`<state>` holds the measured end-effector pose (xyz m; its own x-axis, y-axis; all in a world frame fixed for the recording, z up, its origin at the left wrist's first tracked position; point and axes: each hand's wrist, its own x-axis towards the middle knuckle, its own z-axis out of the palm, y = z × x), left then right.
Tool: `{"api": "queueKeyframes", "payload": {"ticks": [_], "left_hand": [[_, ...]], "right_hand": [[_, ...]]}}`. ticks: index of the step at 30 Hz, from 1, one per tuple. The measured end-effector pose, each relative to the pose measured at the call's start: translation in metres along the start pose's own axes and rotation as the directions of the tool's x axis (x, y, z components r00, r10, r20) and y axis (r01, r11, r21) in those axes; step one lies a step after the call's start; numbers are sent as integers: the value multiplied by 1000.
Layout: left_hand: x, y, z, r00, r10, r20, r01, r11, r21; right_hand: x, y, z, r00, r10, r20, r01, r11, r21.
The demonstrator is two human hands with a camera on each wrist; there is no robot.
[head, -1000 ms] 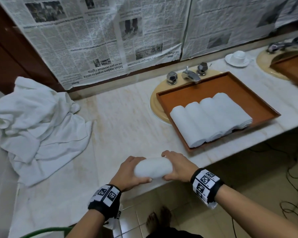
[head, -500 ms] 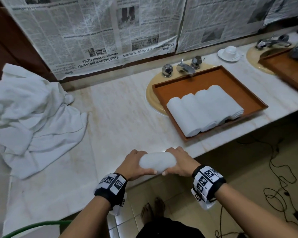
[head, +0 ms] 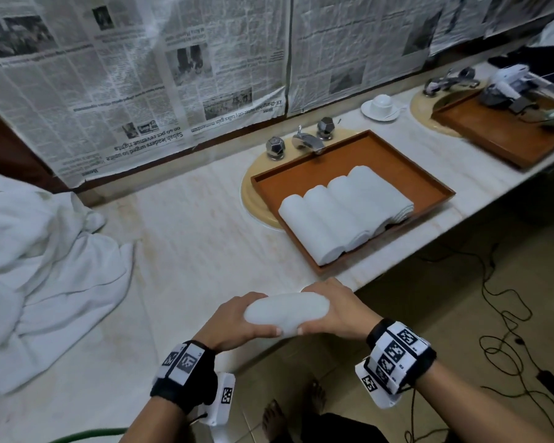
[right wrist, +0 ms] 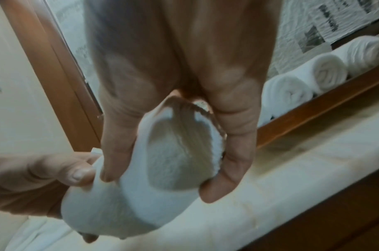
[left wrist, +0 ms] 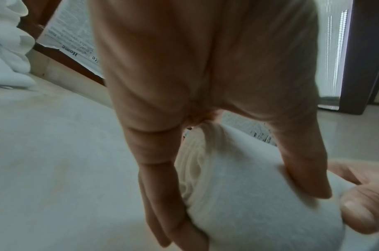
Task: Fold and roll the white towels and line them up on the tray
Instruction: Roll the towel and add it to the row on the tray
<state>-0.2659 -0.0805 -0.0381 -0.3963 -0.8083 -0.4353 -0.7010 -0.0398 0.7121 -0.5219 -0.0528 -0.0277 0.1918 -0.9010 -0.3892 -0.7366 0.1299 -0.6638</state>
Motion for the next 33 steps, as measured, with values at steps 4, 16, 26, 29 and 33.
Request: {"api": "queueKeyframes", "payload": {"ticks": [4,16,26,29,33], "left_hand": [[11,39,-9,996,42,76,-39,999,-36],[126,223,-9,964,231,131,-217,969,-118],[285,317,21,958,273,-87,-285,943,-170],[331,322,26,967,222,-123,-238,962,-132],[371,325,29,974,153,-168,-142,987,76]], "right_hand": [[-19,6,-41,1000,-13,-20,15,998,57],[-33,97,-209,998,21,-61,7,907,420],[44,176,-302,880,188,-436,43,883,467],[79,189,-313,837,262,-480,-23,894,448],[118,198,-316,795,376,-476,-149,882,447]]}}
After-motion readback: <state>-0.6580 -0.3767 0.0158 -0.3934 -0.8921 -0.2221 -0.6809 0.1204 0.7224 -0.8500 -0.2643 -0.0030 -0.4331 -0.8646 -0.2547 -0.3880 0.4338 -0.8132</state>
